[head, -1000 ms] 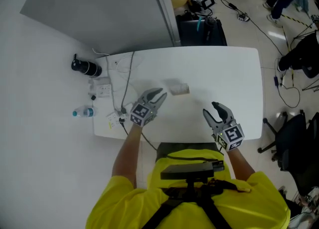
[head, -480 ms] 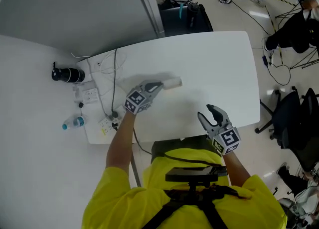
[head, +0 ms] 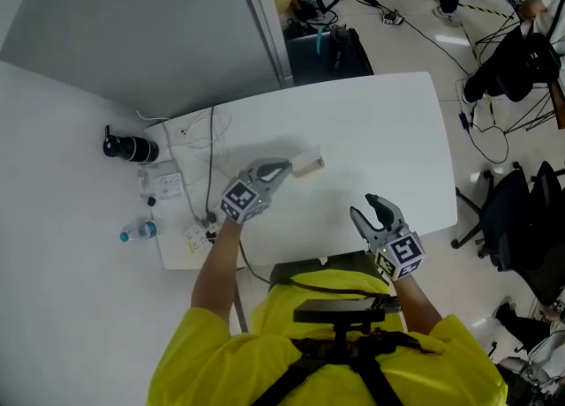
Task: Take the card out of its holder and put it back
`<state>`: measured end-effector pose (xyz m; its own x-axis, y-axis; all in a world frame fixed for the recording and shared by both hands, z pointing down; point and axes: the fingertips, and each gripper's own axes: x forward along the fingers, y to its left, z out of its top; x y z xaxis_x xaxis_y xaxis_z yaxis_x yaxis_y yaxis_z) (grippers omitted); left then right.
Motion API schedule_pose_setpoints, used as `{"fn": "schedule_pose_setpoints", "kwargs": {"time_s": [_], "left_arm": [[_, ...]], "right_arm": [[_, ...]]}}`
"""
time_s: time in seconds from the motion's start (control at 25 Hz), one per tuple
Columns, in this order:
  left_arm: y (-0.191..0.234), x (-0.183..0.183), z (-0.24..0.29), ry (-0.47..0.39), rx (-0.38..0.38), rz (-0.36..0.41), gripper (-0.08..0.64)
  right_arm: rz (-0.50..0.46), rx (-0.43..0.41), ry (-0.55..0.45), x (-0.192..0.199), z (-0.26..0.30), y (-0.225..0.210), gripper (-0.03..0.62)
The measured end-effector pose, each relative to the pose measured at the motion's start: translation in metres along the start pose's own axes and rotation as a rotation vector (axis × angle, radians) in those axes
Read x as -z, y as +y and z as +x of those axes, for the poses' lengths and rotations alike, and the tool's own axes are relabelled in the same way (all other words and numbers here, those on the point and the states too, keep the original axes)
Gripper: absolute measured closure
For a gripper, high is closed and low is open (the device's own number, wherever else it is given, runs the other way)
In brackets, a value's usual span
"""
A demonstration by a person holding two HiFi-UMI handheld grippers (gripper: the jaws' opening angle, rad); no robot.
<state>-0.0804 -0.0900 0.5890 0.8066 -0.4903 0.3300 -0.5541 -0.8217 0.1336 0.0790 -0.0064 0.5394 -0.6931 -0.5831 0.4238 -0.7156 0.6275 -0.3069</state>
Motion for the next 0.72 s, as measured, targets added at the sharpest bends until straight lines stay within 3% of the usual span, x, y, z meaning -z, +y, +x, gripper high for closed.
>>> {"fn": "schedule_pose_setpoints", "kwargs": {"time_s": [0.44, 0.72], "left_arm": [[-0.013, -0.133, -0.069, -0.247, -0.088, 0.079, 0.554], [-0.022, -0.152, -0.086, -0.242, -0.071, 0.096, 0.554]], "right_arm": [[-0.022, -0.024, -0.094, -0.045, 0.003, 0.001, 0.391], [-0.035, -0.048, -0.114, -0.057, 0.010, 0.008, 0.391]]}}
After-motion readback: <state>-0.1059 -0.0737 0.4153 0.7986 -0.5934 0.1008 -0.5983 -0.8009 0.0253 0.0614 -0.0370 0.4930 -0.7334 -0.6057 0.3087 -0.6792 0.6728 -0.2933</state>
